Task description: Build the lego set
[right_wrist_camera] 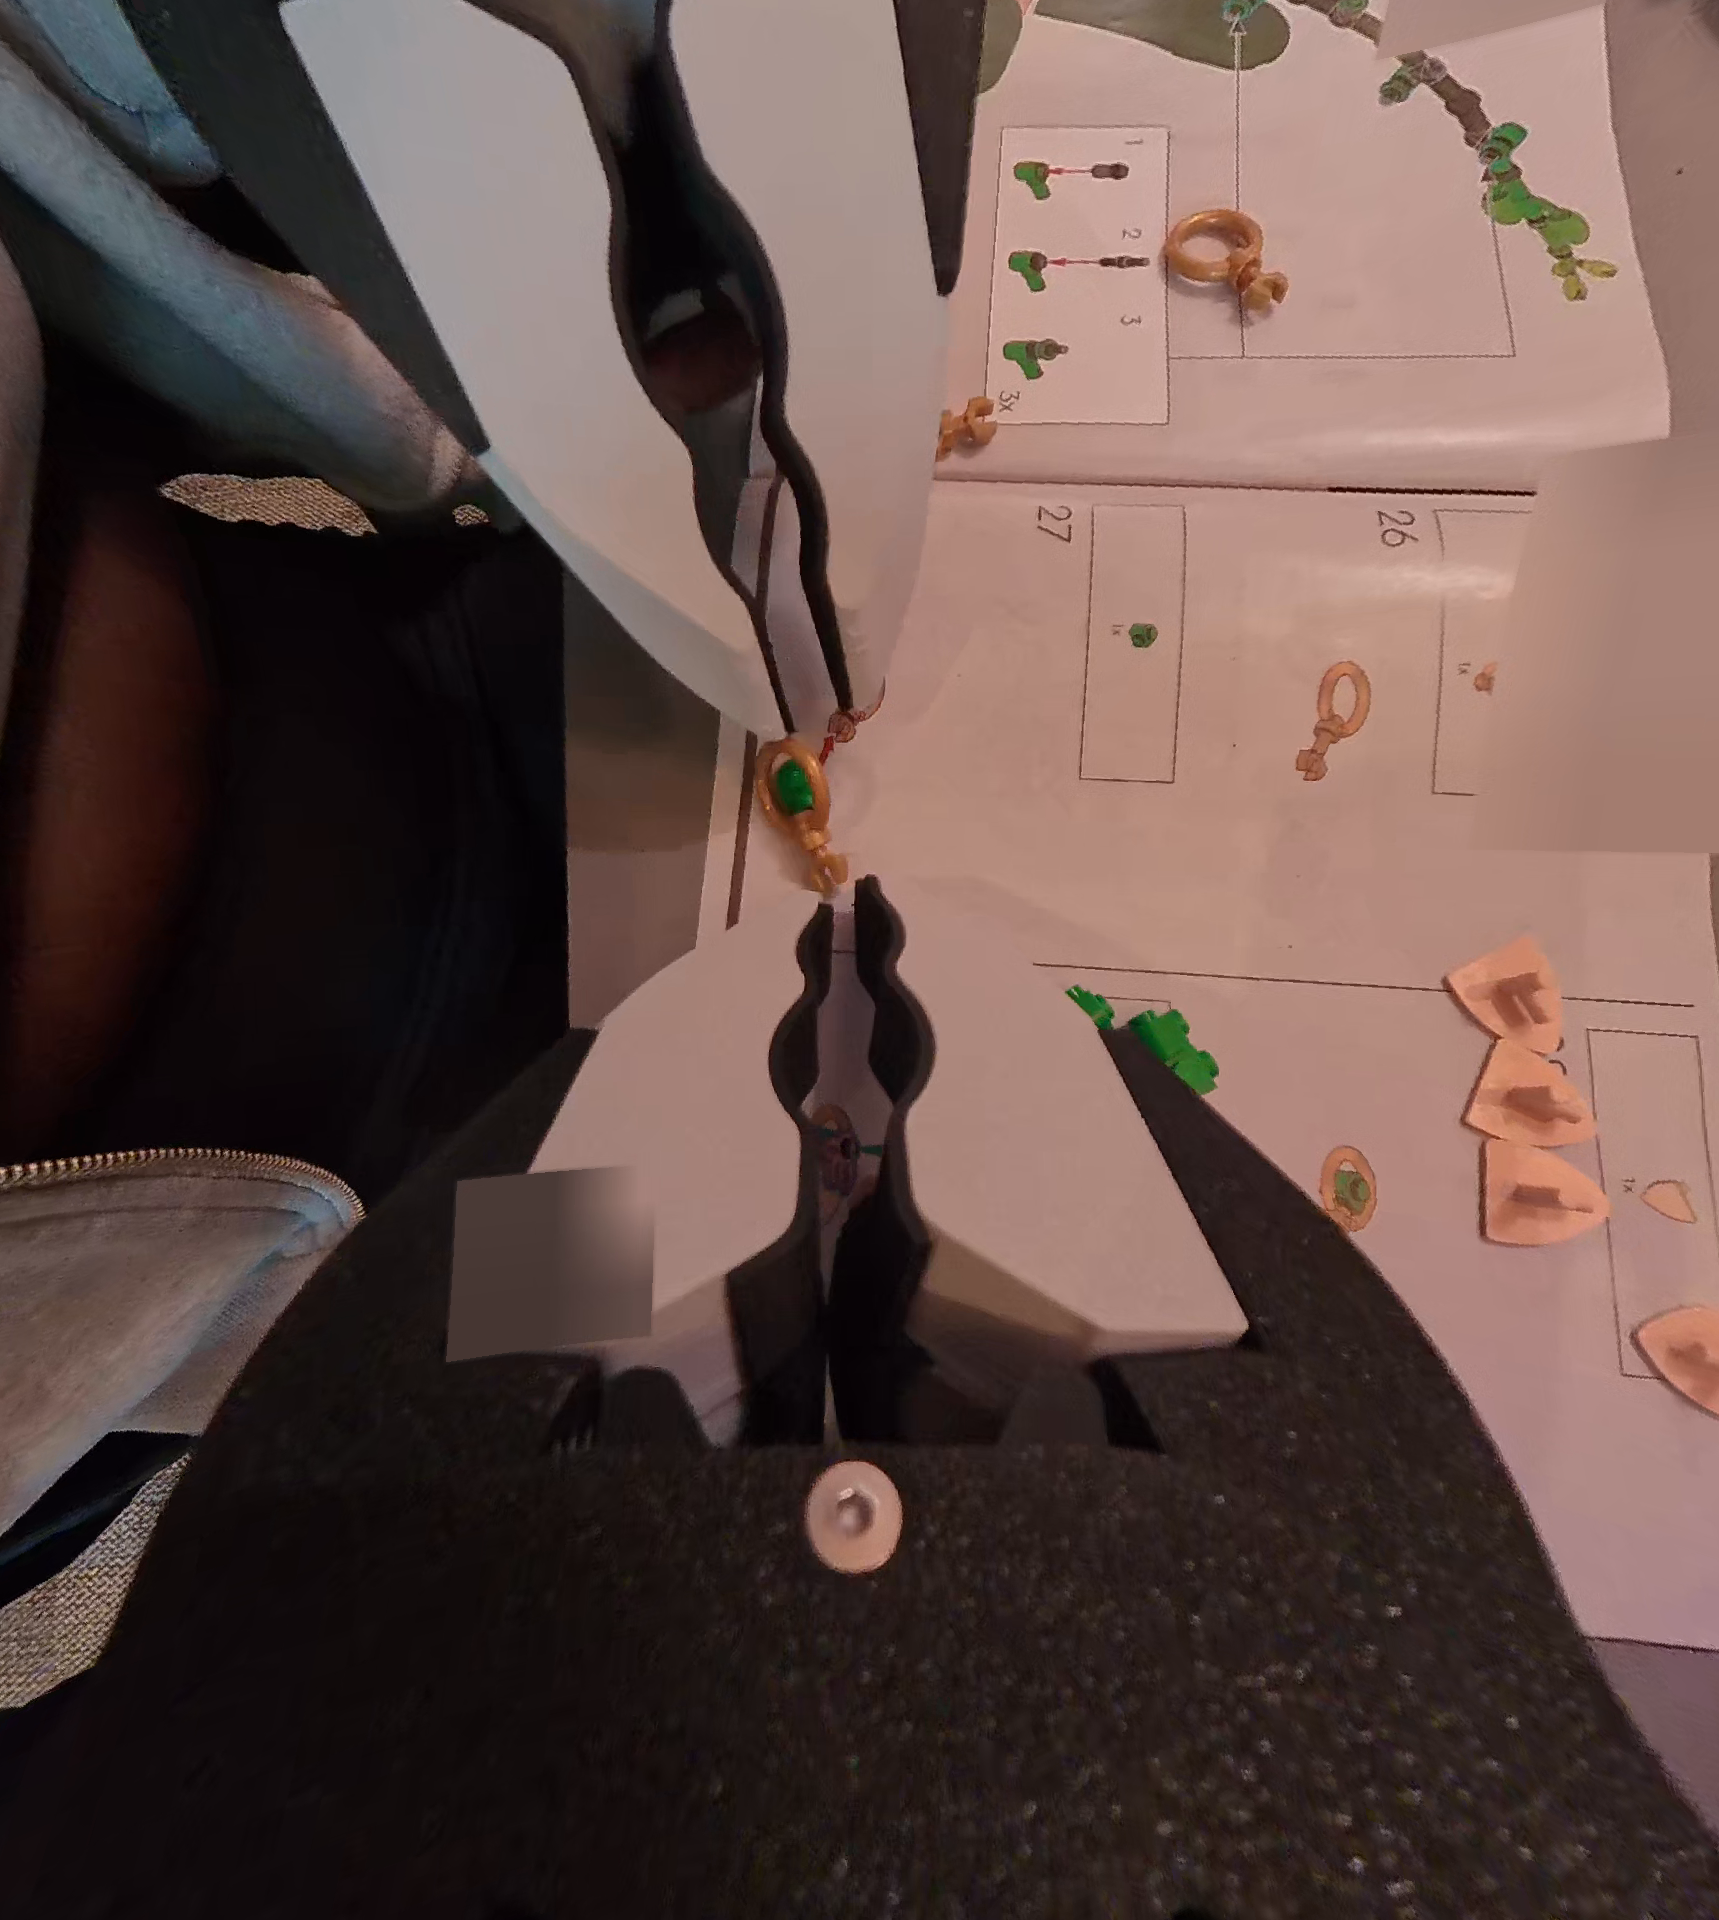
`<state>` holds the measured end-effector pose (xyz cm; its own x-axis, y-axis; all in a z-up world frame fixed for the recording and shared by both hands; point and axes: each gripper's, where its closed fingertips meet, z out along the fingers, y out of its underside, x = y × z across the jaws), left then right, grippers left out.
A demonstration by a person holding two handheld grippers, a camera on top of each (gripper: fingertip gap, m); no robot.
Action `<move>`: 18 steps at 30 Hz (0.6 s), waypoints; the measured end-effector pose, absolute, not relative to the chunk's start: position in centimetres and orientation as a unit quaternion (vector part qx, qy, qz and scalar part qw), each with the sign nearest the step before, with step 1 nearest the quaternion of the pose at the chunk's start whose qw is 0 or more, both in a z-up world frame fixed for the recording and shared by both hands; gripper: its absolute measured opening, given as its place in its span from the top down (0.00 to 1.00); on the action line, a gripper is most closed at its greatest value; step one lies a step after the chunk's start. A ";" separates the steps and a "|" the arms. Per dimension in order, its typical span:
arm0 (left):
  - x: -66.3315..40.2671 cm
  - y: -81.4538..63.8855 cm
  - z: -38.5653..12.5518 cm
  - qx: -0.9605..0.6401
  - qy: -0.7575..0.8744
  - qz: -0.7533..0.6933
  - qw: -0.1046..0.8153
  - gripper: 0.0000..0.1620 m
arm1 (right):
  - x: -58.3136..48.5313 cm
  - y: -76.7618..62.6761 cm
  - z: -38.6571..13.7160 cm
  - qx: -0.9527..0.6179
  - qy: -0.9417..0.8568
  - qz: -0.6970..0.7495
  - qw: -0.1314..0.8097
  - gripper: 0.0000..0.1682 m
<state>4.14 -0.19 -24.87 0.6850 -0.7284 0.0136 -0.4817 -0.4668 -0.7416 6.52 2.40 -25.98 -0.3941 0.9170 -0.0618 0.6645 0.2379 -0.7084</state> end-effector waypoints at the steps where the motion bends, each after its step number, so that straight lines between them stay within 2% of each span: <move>1: 4.2 -0.2 -25.0 -0.841 0.363 -0.162 0.367 0.95 | 6.4 2.3 -26.0 -0.518 -0.763 0.337 0.188 0.97; 9: 3.7 -0.4 -25.9 -0.854 0.351 -0.168 0.346 0.95 | 5.9 2.1 -26.2 -0.525 -0.758 0.338 0.187 0.97; 18: 3.1 -0.5 -25.8 -0.856 0.337 -0.178 0.349 0.88 | 5.9 1.9 -26.2 -0.532 -0.754 0.339 0.184 0.98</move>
